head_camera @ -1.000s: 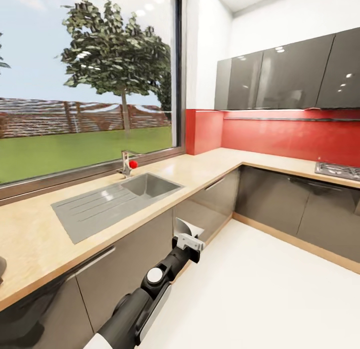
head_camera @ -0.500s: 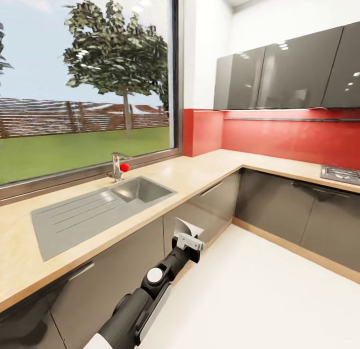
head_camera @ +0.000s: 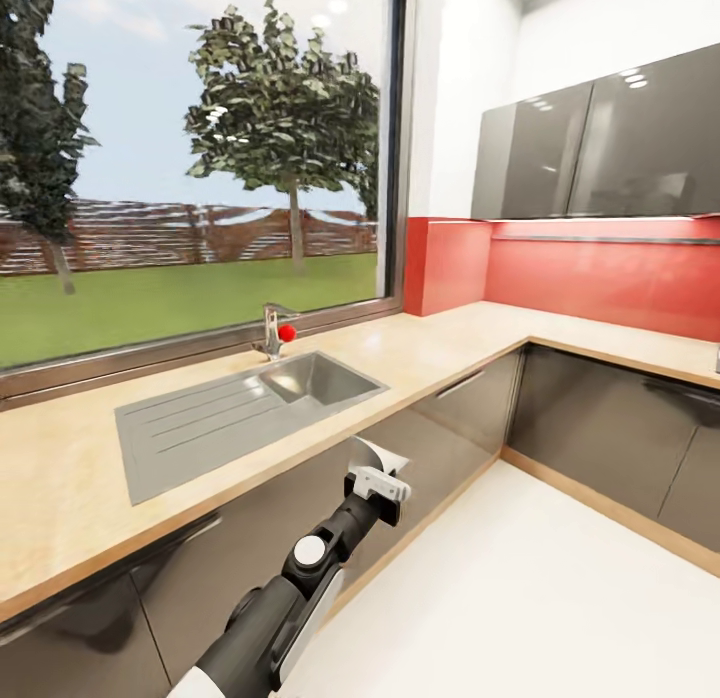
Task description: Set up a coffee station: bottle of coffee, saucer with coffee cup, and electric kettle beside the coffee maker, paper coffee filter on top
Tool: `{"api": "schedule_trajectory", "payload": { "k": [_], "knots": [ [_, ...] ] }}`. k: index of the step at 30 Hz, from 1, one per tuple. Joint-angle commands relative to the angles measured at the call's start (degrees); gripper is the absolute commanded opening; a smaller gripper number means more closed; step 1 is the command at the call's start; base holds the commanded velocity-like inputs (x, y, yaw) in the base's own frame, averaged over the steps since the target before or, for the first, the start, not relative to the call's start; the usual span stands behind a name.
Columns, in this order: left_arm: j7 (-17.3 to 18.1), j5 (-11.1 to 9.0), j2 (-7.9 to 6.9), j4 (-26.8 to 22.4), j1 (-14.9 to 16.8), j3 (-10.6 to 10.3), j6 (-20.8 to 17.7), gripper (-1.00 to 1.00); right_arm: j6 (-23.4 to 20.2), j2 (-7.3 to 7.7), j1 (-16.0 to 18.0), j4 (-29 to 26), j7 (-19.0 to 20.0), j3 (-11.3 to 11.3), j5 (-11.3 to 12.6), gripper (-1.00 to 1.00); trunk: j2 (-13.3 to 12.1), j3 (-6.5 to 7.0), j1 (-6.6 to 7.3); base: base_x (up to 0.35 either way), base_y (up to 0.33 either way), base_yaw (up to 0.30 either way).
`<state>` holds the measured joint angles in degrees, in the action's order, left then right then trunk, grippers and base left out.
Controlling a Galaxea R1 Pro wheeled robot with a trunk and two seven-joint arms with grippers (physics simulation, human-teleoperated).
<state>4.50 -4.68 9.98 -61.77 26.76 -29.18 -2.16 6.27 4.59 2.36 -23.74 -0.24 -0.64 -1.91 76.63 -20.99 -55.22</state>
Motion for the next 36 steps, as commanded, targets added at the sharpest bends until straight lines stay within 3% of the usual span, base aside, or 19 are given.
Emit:
{"api": "schedule_trajectory", "payload": {
  "k": [1, 8, 17, 30, 36],
  "knots": [
    [0.2, -0.3, 0.01, 0.0, 0.0, 0.0, -0.2, -1.00, 0.1, 0.02, 0.0, 0.0, 0.0, -0.1, -0.2, 1.00, 0.0, -0.07, 0.00, 0.001, -0.001, 0.272],
    [0.2, -0.3, 0.01, 0.0, 0.0, 0.0, -0.2, -1.00, 0.1, 0.05, 0.0, 0.0, 0.0, -0.1, -0.2, 1.00, 0.0, -0.07, 0.00, 0.000, -0.025, 0.249],
    [0.1, -0.3, 0.01, 0.0, 0.0, 0.0, -0.2, -1.00, 0.2, 0.04, 0.0, 0.0, 0.1, 0.0, -0.2, 1.00, 0.0, -0.07, 0.00, 0.000, -0.209, 0.095],
    [0.1, -0.3, 0.01, 0.0, 0.0, 0.0, -0.2, -1.00, 0.2, -0.02, 0.0, 0.0, 0.0, 0.0, -0.2, 1.00, 0.0, -0.07, 0.00, 0.002, -0.019, 0.257],
    [0.1, -0.3, 0.01, 0.0, 0.0, 0.0, -0.2, -1.00, 0.2, 0.01, 0.0, 0.0, 0.1, 0.0, -0.2, 1.00, 0.0, -0.07, 0.00, 0.170, -0.131, 0.101]
  ]
}}
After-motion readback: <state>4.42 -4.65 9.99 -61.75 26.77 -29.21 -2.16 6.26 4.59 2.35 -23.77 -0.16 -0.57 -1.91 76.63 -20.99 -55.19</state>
